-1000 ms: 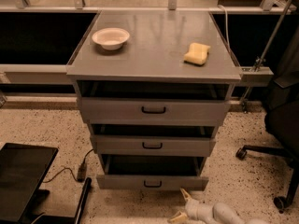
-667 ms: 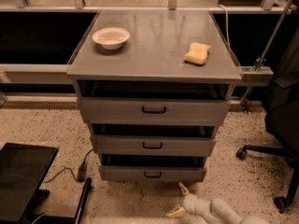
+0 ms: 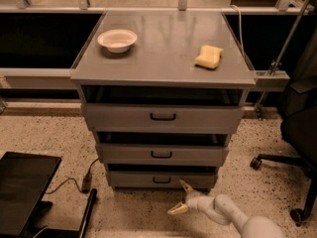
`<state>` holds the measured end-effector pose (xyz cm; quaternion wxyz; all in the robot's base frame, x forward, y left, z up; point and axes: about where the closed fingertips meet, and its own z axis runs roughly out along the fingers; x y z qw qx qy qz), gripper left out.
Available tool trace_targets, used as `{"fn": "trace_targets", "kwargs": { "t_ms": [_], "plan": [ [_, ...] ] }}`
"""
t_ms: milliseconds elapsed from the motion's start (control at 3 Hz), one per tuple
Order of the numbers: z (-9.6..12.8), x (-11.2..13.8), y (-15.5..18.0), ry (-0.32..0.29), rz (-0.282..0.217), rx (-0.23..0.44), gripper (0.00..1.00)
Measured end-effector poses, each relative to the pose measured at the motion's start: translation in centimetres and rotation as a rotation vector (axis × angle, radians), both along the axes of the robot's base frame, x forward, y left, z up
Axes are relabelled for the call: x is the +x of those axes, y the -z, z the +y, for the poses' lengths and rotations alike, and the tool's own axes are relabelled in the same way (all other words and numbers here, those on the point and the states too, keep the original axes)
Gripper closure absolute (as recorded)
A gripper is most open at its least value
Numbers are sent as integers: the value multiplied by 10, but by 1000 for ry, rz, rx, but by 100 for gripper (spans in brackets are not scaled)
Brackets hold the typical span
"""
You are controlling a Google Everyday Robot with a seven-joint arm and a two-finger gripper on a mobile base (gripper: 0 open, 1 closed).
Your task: Close bottom drawer
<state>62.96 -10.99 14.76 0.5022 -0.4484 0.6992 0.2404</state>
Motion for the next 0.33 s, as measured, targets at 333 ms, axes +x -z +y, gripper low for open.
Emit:
{"fn": "trace_targets", "kwargs": {
  "t_ms": [333],
  "plan": [
    [0,0,0,0,0,0,0]
  ]
}}
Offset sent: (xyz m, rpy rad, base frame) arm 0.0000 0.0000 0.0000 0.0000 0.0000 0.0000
